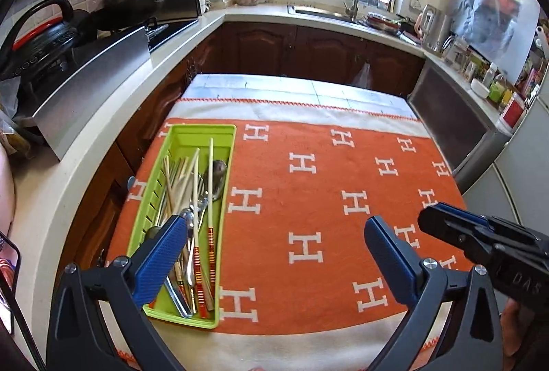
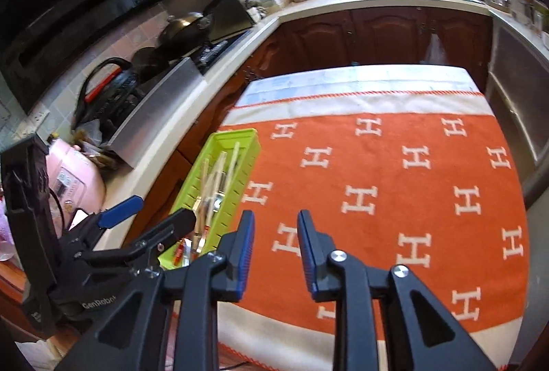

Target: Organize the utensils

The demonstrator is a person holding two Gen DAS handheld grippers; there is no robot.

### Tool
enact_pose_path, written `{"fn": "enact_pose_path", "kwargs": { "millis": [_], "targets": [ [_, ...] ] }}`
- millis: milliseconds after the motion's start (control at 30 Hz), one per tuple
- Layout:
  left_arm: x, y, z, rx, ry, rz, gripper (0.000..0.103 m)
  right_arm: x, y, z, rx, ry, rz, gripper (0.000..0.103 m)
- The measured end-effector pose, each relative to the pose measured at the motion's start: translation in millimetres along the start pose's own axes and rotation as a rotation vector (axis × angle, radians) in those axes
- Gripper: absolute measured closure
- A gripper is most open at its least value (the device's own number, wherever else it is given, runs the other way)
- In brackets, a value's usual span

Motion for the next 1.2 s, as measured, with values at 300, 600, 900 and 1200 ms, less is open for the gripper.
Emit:
{"fn": "enact_pose_path", "kwargs": {
  "millis": [300, 600, 900, 1200],
  "targets": [
    [11.9, -7.9, 3.7, -0.011, -0.012, -0.048, 0.001, 17.8, 10.1, -2.5, 0.044, 0.03, 0.118, 0.077],
    [20.4, -5.2, 4.5, 0.0, -0.038, -0.066, 0.001, 21.4, 8.9, 0.5, 0.036, 0.046, 0.133, 0.077],
    [20.6, -4.2, 6.0, -0.003, -0.041, -0.071, 0.001, 15.0, 7.7, 4.8, 0.027, 0.064, 0.121, 0.077],
    [19.7, -3.3, 6.7, -0.006, -0.04, -0.073, 0.001, 14.8, 8.1, 6.2, 0.027, 0.063, 0.119, 0.077]
  ]
}}
Point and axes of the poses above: each gripper's, at about its wrist camera, not at the fingertips, and y roughly against the way its jaws point, x to its right, z to its underside, the point moved 5 cm from there along -y, roughly the way its jaws point, and after that the axes turned 15 degrees about x, right-handed, at the moved point
